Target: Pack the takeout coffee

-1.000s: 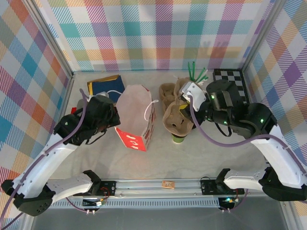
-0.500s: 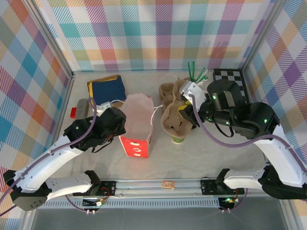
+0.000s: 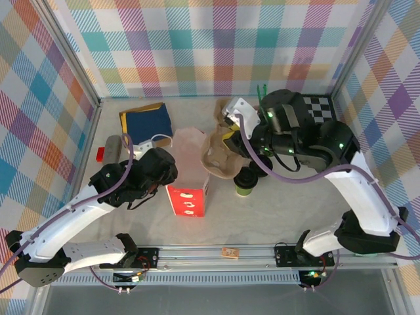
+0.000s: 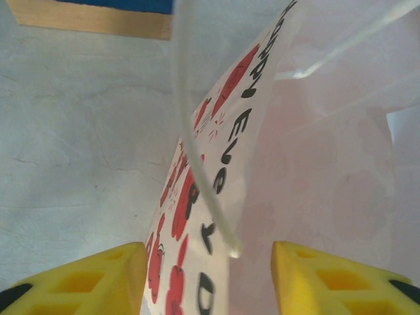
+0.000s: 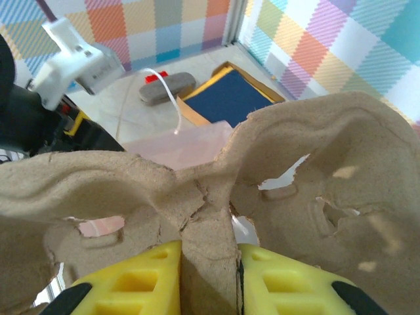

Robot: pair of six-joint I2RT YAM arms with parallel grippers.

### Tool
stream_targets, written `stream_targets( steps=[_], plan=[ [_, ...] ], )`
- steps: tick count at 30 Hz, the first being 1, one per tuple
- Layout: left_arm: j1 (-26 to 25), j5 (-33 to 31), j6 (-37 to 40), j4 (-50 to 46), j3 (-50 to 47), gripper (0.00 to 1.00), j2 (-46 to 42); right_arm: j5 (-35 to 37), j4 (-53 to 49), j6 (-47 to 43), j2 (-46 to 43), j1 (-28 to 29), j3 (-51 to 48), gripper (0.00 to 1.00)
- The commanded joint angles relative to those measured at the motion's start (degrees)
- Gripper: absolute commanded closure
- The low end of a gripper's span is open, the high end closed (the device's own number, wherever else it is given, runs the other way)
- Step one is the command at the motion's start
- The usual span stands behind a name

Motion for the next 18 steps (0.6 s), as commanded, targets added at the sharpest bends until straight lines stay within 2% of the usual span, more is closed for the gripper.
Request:
stream_targets(
  steps=[1, 9, 14, 18],
  plan=[
    [-1.0, -0.9, 0.3, -0.6, 1.5, 0.42, -0.6, -1.4, -1.1, -1.6, 3.5, 1.6, 4.2, 0.75],
    [-1.2, -2.3, 1.7, -1.0, 2.9, 0.37, -4.8, -4.3, -1.3, -2.9, 12.6, 3.5, 10.9, 0.75],
    [-0.8, -4.2, 4.2, -1.5, 5.1, 0.29, -6.0, -4.9, -3.2, -3.4, 17.9, 3.7, 14.5, 0.75],
    [2.0, -1.1, 6.3, 0.4, 4.5, 0.29, -6.4, -6.4, -5.6, -4.2, 21.3, 3.7, 16.3, 0.75]
  ],
)
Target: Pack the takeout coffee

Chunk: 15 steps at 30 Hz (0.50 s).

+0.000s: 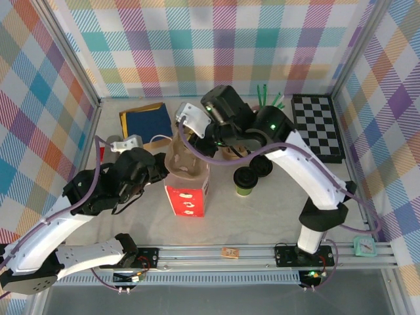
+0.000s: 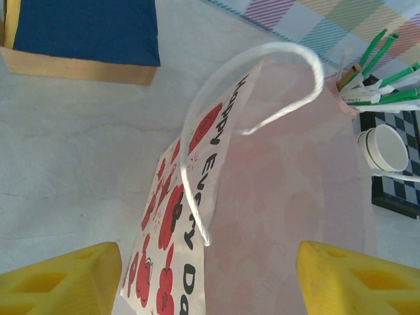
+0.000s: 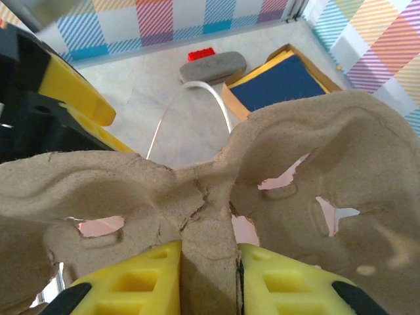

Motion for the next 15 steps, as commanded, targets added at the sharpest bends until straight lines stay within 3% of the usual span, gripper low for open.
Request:
stream_targets(
  steps=[1, 9, 15],
  plan=[
    [2.6, 1.7, 3.2, 0.9, 0.0, 0.3, -0.5, -2.3, -2.9, -1.5, 1.6, 0.4, 2.4, 0.74],
    [15.9, 12.6, 8.5, 4.7, -1.1, 0.37, -1.1, -4.5, -5.3, -2.6, 3.9, 0.3, 1.4, 0.72],
    [20.3, 19.2, 10.7, 8.6, -1.2, 0.42, 0.9, -5.4, -5.9, -3.2, 5.6, -1.0, 1.3, 0.72]
  ],
)
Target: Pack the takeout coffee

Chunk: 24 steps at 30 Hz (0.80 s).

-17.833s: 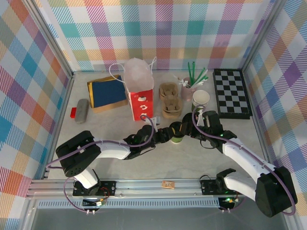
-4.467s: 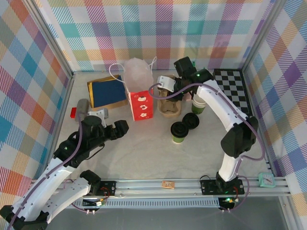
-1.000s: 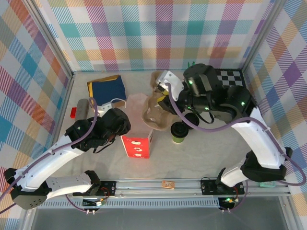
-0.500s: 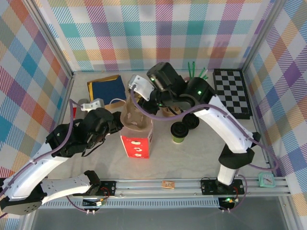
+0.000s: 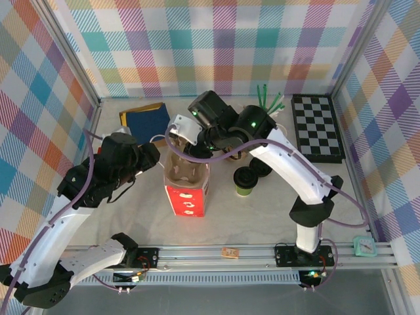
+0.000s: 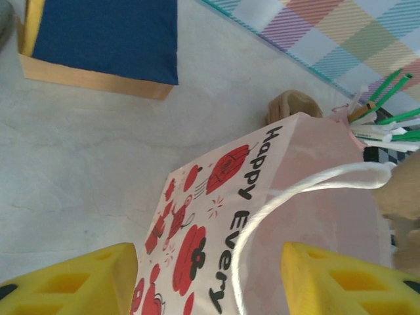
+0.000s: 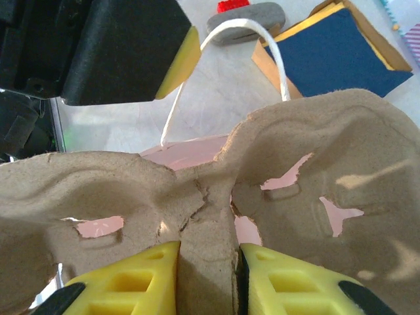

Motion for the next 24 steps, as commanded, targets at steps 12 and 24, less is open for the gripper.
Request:
stream_targets(
  steps=[12, 24],
  plan=[
    [3.8, 7.2, 3.4, 5.2, -1.0, 0.64, 2.7, 0.3, -3.1, -0.8, 4.1, -1.9, 0.7, 0.72],
    [3.8, 10.5, 2.5, 5.9, -3.6, 0.87, 1.0, 2.9, -0.6, -2.2, 6.6, -2.8, -0.7, 0.74]
  ],
)
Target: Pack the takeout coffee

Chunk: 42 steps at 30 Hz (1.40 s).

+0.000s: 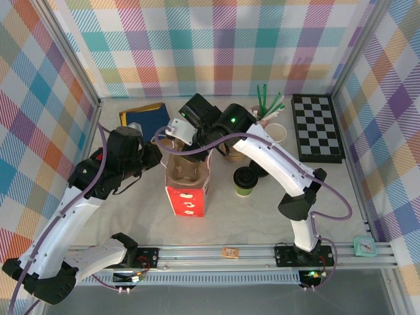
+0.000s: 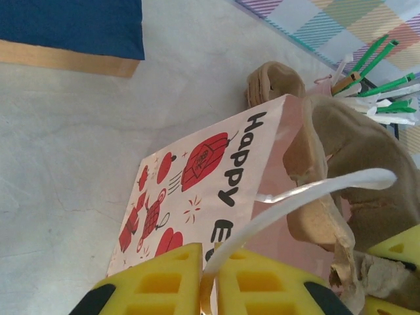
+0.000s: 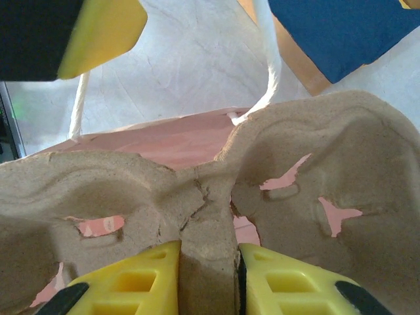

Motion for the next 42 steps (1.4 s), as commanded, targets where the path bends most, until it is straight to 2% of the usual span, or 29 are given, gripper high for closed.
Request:
stream_targets(
  steps=[1, 22, 27, 33, 42],
  plan=[
    [0.6, 2.0, -0.4, 0.8, -1.0, 0.87, -1.9, 0.2, 1.1, -0.9, 0.6, -0.2, -1.1, 0.75],
    [0.6, 5.5, -3.9, -0.8, -2.0, 0.91, -8.1, 0.7, 5.9, -0.2, -7.8, 2.9, -18.2, 0.77],
    [0.6, 5.8, -4.1, -1.1, -2.7, 0.91, -8.5, -0.2, 6.4, -0.2, -9.1, 4.6, -19.9, 0.77],
    [0.6, 6.1, -4.5, -0.7, -5.1, 0.92, -8.8, 2.2, 7.8, -0.2, -11.3, 6.6, -20.3, 0.76],
    [0.6, 6.2, -4.9, -0.4, -5.4, 0.91, -9.3, 1.4, 8.6, -0.8, -11.1, 6.9, -22.4, 0.76]
  ],
)
